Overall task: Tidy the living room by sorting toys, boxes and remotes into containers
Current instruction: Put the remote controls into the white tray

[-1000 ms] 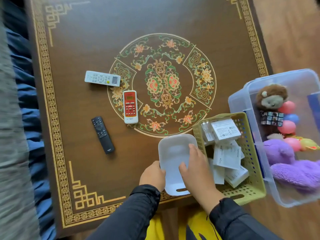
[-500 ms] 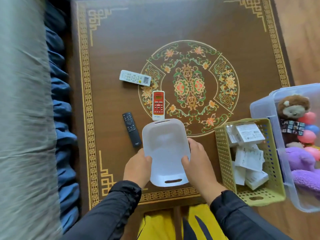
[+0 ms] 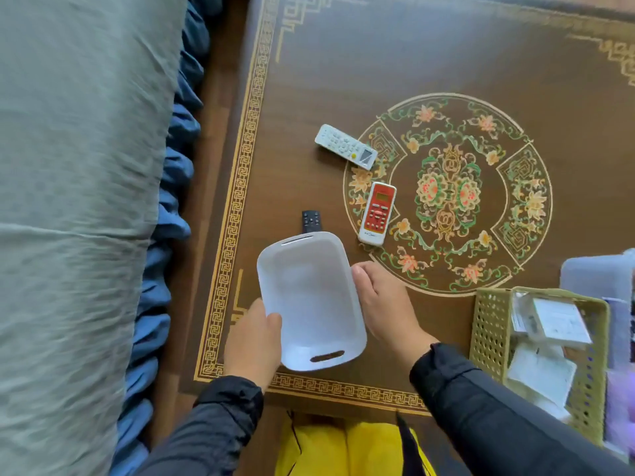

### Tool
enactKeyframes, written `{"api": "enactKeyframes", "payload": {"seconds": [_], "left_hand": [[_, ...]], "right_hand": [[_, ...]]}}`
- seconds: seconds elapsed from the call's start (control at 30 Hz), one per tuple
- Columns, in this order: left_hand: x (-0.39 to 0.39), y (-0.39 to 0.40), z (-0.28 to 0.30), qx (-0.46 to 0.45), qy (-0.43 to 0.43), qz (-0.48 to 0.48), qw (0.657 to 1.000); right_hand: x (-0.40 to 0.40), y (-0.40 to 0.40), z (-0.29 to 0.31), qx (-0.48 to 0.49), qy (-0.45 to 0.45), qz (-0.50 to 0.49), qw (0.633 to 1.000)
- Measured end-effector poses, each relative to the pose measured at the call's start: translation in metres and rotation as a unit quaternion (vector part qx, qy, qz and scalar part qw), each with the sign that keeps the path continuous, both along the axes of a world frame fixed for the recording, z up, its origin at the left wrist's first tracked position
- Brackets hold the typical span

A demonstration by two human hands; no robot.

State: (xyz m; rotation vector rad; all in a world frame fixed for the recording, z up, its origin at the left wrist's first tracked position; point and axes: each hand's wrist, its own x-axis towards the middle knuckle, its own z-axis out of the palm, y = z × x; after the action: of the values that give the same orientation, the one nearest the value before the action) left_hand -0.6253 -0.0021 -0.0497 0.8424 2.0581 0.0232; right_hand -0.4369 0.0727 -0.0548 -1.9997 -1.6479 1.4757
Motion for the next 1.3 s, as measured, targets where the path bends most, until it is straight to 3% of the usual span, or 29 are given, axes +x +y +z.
{"api": "enactKeyframes", "payload": {"seconds": [0.23, 0.6, 0.8, 0.97, 1.1, 1.3], "left_hand": [[-0.042, 0.005, 0.004, 0.030, 0.053, 0.020, 0.998], [-0.086, 0.004, -0.021, 0.042, 0.079, 0.031, 0.995], [-0.099, -0.003, -0.031, 0.033, 0.056, 0.044, 0.997], [-0.097, -0.005, -0.038, 0.030, 0.049, 0.046, 0.997], [-0.090, -0.001, -0.042, 0.024, 0.037, 0.051, 0.998], [-0.057, 0.015, -0.046, 0.031, -0.012, 0.019, 0.999]], "right_hand": [[-0.052, 0.027, -0.026, -0.038, 0.027, -0.050, 0.998], [-0.100, 0.042, -0.079, 0.015, -0.206, 0.092, 0.974], [-0.113, 0.041, -0.103, 0.010, -0.256, 0.072, 0.964], [-0.101, 0.040, -0.093, -0.017, -0.187, -0.001, 0.982], [-0.092, 0.029, -0.046, 0.066, -0.117, -0.035, 0.990], [-0.108, -0.011, -0.002, 0.051, -0.016, 0.041, 0.998]]}}
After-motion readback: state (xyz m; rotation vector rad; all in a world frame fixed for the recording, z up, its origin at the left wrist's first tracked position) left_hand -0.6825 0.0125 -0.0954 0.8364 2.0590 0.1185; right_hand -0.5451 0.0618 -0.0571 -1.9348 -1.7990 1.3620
